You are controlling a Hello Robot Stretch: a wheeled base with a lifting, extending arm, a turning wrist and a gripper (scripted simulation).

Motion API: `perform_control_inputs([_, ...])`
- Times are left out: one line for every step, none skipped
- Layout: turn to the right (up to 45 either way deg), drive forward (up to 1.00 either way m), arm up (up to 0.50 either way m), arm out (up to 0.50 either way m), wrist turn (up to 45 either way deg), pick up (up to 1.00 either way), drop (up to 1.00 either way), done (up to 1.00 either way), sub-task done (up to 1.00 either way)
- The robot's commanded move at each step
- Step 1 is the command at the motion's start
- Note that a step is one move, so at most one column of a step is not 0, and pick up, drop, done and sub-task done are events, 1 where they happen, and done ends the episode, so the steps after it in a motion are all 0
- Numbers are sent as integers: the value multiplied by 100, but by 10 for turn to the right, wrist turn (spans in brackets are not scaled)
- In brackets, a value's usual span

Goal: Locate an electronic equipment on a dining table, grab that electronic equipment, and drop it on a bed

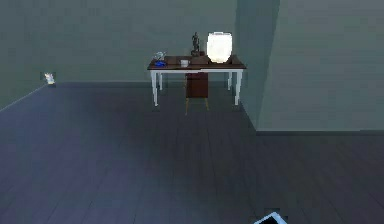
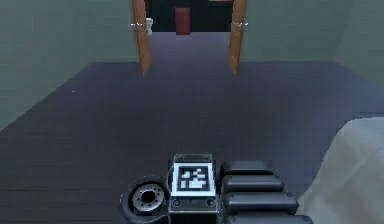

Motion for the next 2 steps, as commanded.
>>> perform_control_inputs([-450, 0, 0, 0, 0, 0, 0, 0, 0])
perform_control_inputs([-450, 0, 0, 0, 0, 0, 0, 0, 0])
